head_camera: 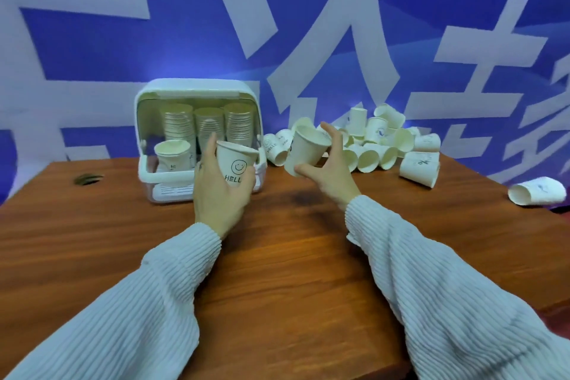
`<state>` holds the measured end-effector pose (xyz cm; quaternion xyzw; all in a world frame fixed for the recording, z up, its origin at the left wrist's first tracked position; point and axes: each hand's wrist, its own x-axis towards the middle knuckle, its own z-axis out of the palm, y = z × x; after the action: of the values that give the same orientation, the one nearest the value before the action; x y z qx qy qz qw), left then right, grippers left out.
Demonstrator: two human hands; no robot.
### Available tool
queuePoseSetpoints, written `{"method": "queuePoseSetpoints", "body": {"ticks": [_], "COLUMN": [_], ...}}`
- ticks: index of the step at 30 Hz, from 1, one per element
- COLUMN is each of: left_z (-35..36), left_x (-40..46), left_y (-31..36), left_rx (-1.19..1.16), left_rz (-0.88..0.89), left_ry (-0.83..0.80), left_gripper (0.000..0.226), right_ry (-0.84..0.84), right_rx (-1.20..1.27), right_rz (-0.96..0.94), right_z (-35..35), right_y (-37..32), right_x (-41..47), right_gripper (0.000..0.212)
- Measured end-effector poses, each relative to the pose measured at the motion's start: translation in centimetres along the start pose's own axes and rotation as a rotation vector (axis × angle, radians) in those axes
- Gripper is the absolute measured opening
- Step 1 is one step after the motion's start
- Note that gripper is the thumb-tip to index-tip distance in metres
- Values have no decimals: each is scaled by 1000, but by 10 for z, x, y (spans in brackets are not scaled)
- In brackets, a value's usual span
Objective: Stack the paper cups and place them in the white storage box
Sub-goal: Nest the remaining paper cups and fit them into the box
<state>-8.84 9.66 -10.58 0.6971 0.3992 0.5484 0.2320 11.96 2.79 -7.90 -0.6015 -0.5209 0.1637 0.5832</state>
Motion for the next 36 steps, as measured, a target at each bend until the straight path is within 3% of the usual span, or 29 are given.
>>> {"method": "queuePoseSetpoints", "body": {"ticks": [6, 8, 12, 16, 28, 32, 36], "left_z": [-67, -86, -114, -125, -125, -126, -129], "left_x": [27, 35, 46, 51, 70, 74, 83], "left_y": [-26, -36, -55, -67, -81, -85, -87], "left_rx": [-6, -14, -72, -68, -87, -82, -47], "left_rz": [-76, -118, -176, -200, -147, -155, -142], "left_ry": [208, 268, 339, 333, 309, 300, 287], "left_gripper": [87, 89, 89, 86, 73, 75, 78], "right_ry": [-109, -106, -110, -187, -286, -397, -467], "right_rx": [-61, -135, -174, -401, -684, -779, -837], "right_rz": [-63, -91, -138, -250, -361, -291, -217], "right_z": [93, 125, 170, 199, 233, 237, 243], "right_y": [-42, -53, -73, -72, -63, -56, -46], "right_x": [30, 43, 67, 81, 96, 102, 102], "right_gripper": [47, 42, 43, 40, 37, 46, 74]}}
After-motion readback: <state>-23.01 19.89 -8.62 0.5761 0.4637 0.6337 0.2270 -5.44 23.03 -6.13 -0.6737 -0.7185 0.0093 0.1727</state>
